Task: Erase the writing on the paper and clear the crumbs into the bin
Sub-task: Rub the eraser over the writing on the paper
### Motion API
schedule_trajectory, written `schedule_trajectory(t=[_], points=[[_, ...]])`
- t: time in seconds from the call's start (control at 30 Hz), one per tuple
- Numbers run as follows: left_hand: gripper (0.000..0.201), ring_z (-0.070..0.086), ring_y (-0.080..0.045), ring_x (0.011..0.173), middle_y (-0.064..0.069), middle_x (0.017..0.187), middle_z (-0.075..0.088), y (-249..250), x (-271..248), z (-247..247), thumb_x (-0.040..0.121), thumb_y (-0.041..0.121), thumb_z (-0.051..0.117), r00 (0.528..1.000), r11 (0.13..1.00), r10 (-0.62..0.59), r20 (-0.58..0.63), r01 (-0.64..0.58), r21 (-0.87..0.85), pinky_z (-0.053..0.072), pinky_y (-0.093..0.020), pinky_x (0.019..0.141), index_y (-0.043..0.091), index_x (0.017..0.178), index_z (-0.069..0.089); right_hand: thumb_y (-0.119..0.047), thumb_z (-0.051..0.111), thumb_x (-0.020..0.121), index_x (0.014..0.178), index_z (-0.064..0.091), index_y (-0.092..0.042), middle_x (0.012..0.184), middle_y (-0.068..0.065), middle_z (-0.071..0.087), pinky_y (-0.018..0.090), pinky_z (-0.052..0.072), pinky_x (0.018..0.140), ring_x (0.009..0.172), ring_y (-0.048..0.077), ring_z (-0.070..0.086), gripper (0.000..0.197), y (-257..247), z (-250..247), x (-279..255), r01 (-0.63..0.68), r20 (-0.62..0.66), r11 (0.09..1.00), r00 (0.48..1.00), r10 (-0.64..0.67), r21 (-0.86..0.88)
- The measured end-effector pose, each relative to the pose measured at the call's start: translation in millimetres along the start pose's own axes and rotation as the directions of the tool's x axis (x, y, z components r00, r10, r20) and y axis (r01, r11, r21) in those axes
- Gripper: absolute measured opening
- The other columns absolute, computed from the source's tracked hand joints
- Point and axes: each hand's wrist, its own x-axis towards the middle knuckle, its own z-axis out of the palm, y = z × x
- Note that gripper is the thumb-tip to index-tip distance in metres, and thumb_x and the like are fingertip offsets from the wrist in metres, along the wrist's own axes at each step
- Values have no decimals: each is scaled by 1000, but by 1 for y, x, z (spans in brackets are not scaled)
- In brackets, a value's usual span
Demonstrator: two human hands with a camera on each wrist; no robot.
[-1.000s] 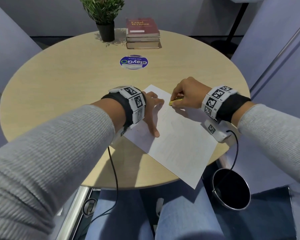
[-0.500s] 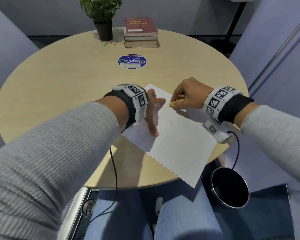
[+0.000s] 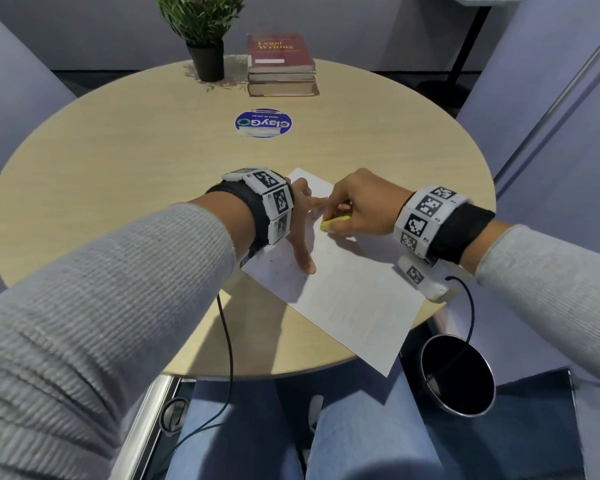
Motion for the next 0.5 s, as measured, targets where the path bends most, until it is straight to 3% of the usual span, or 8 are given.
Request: schedule_trajectory(t=[0.1, 0.2, 0.4, 0.5], points=[[117, 14, -27, 141, -2, 154, 12, 1, -1, 0, 62, 72, 68, 1000, 1000, 5, 2, -5, 12, 21, -44, 111, 36, 150, 1, -32, 76, 78, 87, 78, -19, 71, 5, 68, 28, 44, 60, 64, 20, 57, 17, 4, -4, -2, -13, 12, 1000, 1000, 13, 17], [117, 10, -23, 143, -3, 155, 10, 1, -2, 1, 65, 71, 66, 1000, 1000, 7, -14, -8, -18, 17, -37, 112, 30, 152, -1, -33, 76, 77, 88, 78, -16, 71, 5, 69, 27, 45, 59, 64, 18, 58, 19, 15, -11, 0, -86, -34, 996, 996, 86, 17], [125, 21, -27, 138, -1, 152, 18, -2, 2, 4, 47, 73, 76, 1000, 999, -17, -19, 17, -28, 27, -45, 108, 35, 149, 15, -30, 75, 77, 85, 78, -18, 73, 6, 69, 26, 44, 59, 65, 19, 59, 15, -7, 4, -8, 37, 30, 999, 999, -37, 18], [118, 16, -27, 140, -1, 153, 14, 1, -1, 2, 58, 71, 72, 1000, 1000, -2, -13, 2, 7, 23, -46, 109, 39, 149, 6, -31, 76, 77, 84, 78, -19, 73, 8, 69, 25, 42, 57, 64, 20, 58, 14, 0, -3, -4, -10, -7, 1000, 1000, 10, 26]])
